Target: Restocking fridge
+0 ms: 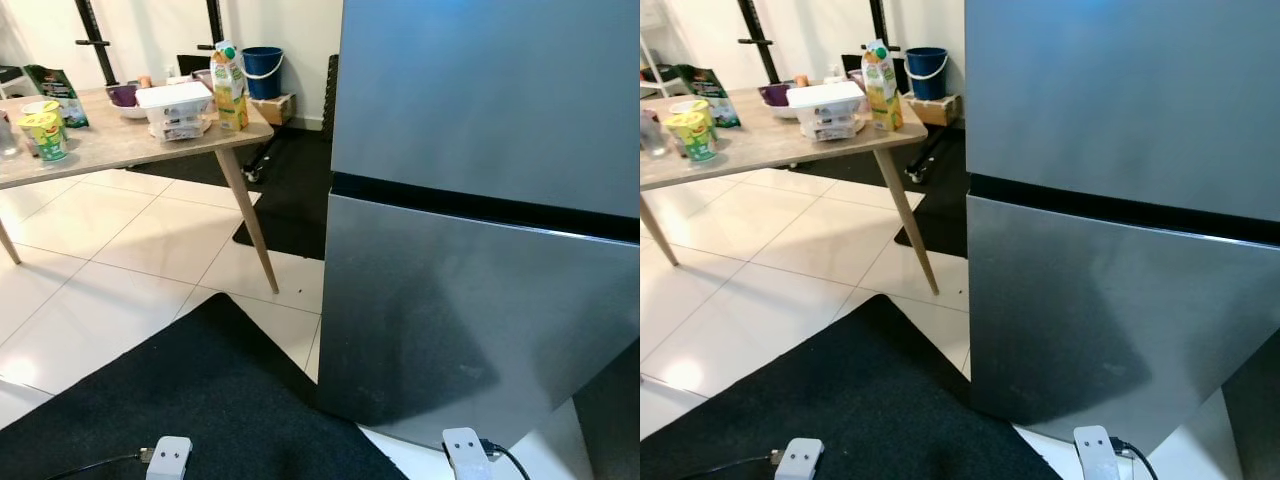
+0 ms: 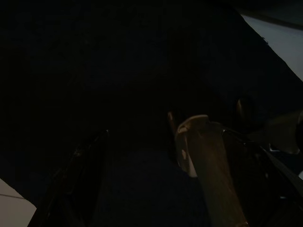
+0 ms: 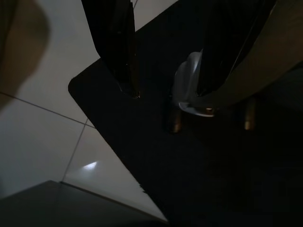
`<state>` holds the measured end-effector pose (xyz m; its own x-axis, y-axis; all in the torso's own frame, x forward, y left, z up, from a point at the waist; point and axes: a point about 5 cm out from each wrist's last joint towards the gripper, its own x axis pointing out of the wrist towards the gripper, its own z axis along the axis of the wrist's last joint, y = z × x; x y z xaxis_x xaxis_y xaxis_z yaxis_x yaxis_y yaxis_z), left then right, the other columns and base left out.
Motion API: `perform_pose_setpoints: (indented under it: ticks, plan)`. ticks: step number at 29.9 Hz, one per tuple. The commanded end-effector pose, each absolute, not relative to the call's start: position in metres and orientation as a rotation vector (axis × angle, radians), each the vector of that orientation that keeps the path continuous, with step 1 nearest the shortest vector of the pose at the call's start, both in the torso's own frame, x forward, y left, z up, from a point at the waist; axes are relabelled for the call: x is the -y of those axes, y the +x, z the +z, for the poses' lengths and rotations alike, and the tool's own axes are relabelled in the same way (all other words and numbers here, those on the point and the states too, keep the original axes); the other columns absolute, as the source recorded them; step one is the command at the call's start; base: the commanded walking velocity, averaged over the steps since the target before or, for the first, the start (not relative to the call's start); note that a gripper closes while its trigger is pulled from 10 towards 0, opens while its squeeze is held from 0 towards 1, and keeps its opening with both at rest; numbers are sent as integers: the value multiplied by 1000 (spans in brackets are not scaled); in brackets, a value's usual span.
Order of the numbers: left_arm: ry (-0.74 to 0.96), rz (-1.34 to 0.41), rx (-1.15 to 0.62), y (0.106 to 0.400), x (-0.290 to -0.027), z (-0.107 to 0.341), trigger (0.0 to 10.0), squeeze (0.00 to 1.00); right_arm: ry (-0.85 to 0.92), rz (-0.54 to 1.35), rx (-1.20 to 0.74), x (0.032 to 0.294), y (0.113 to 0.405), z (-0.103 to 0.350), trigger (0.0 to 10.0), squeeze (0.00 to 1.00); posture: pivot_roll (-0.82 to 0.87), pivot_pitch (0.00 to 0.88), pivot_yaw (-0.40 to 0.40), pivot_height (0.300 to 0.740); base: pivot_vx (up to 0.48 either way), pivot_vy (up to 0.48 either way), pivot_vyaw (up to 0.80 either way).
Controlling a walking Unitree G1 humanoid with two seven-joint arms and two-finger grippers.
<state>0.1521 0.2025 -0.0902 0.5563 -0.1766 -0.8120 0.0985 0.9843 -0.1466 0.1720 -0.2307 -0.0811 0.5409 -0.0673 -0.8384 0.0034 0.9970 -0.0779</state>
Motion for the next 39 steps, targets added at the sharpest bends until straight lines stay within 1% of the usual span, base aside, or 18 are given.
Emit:
perform_pose_setpoints:
  ticks: [1,2,4,5,6,7,8,9,11,12,13,19,21,24,28,33,35,39]
  plan:
    - [-92,-174,-1004,143,-197,-95,10000,0,-62,-65,-1000,235,169,-82,10000,0,-9,88,41,740,0,0,0]
    - [-87,-175,-1011,143,-195,-95,10000,0,-63,-71,-1002,237,168,-81,10000,0,-7,91,43,740,0,0,0]
    - [-69,-182,-1019,144,-194,-96,10000,0,-65,-86,-1004,239,168,-81,10000,0,-6,72,42,740,0,0,0]
    - [-62,-202,-1009,148,-192,-94,10000,0,-34,-116,-986,240,171,-79,10000,0,-4,105,25,740,0,0,0]
    - [-62,-202,-1009,148,-192,-94,10000,0,-34,-116,-986,240,171,-79,10000,0,-4,105,25,740,0,0,0]
    - [-16,-231,-1018,150,-191,-94,10000,0,-28,-132,-982,240,172,-79,10000,0,10,82,-15,740,0,0,0]
    - [-31,-220,-1008,152,-192,-93,10000,0,-29,-111,-989,236,171,-80,10000,0,15,80,-23,740,0,0,550]
    - [-31,-220,-1008,152,-192,-93,10000,0,-29,-111,-989,236,171,-80,10000,0,15,80,-23,740,0,0,550]
    - [-56,-199,-1001,151,-192,-93,10000,0,-118,-10,-1004,227,172,-82,10000,0,-2,84,-15,740,0,0,741]
    - [-56,-199,-1001,151,-192,-93,10000,0,-118,-10,-1004,227,172,-82,10000,0,-2,84,-15,740,0,0,781]
    - [-55,-198,-1016,146,-190,-96,10000,0,-148,30,-1000,223,175,-82,10000,0,-16,80,-22,740,0,0,788]
    - [-94,-180,-1057,131,-184,-102,10000,0,-138,58,-1000,219,175,-82,10000,0,-27,82,-16,740,0,0,763]
    - [-95,-183,-1072,126,-179,-104,10000,0,-167,86,-1025,221,169,-85,10000,0,-23,70,-22,740,0,0,744]
    - [-108,-172,-1069,125,-177,-105,10000,0,-166,79,-1045,224,161,-87,10000,0,-20,57,-18,740,0,0,744]
    - [-83,-190,-1072,127,-178,-104,10000,0,-165,71,-1070,226,155,-89,10000,0,15,52,-19,740,0,0,744]
    - [-66,-207,-1067,131,-181,-102,10000,0,-129,65,-1055,219,159,-89,10000,0,12,48,7,740,0,0,744]
    - [-44,-227,-1072,131,-181,-102,10000,0,-121,70,-1048,215,161,-89,10000,0,10,48,7,740,0,0,744]
    - [-57,-212,-1064,134,-182,-101,10000,0,-118,88,-1049,211,161,-90,10000,0,10,47,4,740,0,0,744]
